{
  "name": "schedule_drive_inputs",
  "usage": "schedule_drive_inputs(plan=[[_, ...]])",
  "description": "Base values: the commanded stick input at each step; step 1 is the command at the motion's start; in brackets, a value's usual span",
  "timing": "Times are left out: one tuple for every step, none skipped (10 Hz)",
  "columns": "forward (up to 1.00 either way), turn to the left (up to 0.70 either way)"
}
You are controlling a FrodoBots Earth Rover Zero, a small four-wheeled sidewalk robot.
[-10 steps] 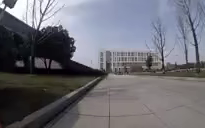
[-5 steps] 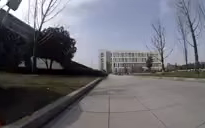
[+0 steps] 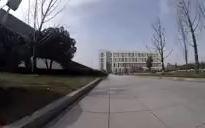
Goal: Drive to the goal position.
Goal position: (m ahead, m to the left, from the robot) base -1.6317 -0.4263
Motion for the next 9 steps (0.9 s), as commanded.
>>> schedule_drive_inputs(plan=[[0.00, 0.70], [0.00, 0.70], [0.00, 0.70], [0.00, 0.70], [0.00, 0.70], [0.13, 0.66], [0.31, 0.59], [0.33, 0.41], [0.20, 0.23]])
